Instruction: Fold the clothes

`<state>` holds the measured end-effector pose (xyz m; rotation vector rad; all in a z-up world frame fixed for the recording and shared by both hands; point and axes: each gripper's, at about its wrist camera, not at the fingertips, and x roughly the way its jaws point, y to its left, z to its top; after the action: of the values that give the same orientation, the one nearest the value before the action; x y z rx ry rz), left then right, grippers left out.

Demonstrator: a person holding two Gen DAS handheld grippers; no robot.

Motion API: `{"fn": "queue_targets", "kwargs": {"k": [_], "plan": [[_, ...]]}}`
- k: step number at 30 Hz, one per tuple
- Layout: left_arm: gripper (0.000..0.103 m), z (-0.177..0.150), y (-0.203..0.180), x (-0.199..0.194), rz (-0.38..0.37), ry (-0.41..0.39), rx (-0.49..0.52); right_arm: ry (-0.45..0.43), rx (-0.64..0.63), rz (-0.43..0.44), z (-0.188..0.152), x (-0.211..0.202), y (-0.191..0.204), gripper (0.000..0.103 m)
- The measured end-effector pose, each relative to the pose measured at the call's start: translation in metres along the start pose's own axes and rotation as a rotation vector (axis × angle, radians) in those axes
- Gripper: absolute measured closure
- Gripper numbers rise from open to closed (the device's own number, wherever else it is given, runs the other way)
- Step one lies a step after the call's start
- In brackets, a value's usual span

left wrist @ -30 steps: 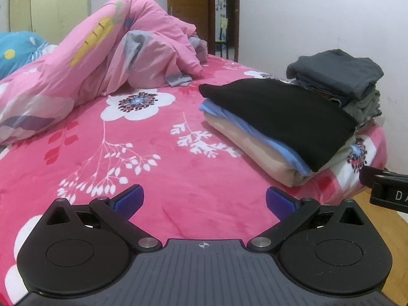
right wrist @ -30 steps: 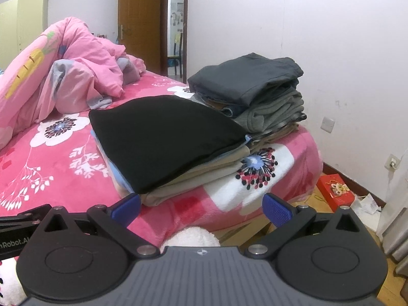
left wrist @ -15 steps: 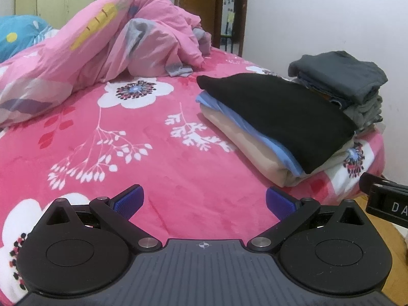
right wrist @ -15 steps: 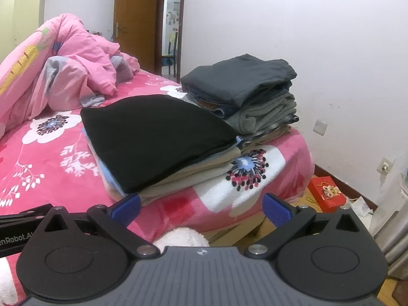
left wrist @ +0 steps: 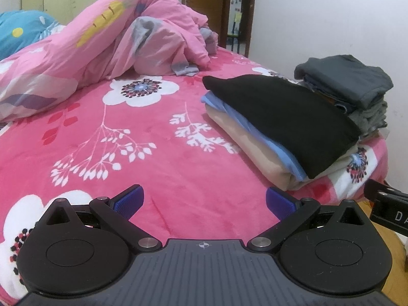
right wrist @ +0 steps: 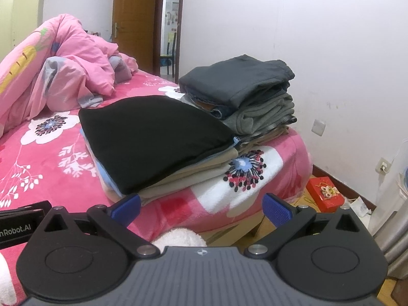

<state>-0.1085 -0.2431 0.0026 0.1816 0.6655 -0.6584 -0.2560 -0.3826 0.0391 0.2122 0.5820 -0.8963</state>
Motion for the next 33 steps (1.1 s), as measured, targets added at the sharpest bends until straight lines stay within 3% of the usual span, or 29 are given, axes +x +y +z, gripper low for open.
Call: {"fn": "queue_targets", "kwargs": {"k": [33], "plan": [[0.0,-0.0017,0.0053,0.001,0.02,-0.006,0.002,0.006,-0.016,0.006,-0.002,0.0008,0.0068,0.0]]}}
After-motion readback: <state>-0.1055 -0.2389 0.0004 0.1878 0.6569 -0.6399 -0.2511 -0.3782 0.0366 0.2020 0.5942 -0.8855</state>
